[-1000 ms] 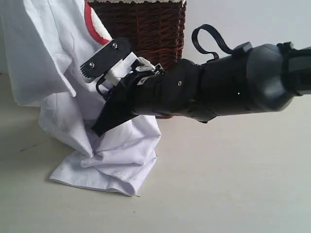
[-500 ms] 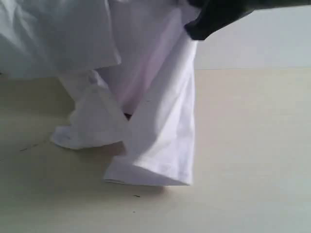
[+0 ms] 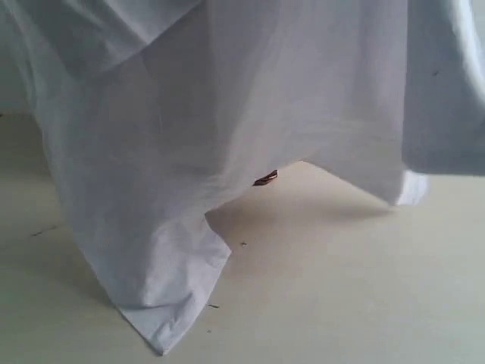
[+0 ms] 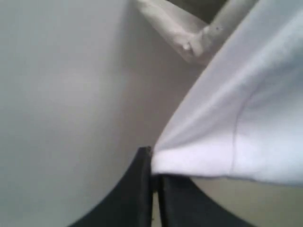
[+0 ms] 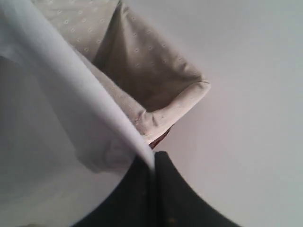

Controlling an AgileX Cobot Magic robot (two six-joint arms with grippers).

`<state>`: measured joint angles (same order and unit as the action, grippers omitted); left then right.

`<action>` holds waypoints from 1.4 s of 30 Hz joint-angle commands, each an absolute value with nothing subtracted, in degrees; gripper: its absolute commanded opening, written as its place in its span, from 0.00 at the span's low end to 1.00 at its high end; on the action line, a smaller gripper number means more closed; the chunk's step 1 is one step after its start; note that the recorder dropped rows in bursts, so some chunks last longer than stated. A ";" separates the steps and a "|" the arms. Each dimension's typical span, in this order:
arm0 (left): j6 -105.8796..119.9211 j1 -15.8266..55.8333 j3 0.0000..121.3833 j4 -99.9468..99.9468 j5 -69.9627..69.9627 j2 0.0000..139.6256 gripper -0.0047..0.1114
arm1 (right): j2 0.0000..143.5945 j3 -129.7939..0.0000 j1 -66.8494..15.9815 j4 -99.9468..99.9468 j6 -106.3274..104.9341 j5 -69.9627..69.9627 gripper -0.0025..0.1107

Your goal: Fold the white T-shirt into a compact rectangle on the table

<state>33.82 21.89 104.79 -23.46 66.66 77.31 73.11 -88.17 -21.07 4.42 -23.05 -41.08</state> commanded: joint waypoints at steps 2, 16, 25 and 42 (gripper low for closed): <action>40.78 21.23 98.22 -29.02 66.65 73.53 0.04 | 69.61 -88.92 -20.00 4.97 -29.47 -42.36 0.02; 56.04 18.45 86.11 -17.51 67.08 74.00 0.04 | 76.02 -88.92 -20.00 -4.29 -36.35 -48.26 0.02; 58.86 19.03 88.88 -26.39 44.22 70.37 0.04 | 73.26 -88.92 -20.00 0.93 -38.32 -37.32 0.02; 40.97 17.82 87.80 -32.14 50.39 59.02 0.04 | 71.67 -88.92 -20.00 -11.08 -43.92 -49.12 0.02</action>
<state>39.82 18.57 90.90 -30.74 42.57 63.20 72.96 -88.64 -20.83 -9.40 -41.07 -42.31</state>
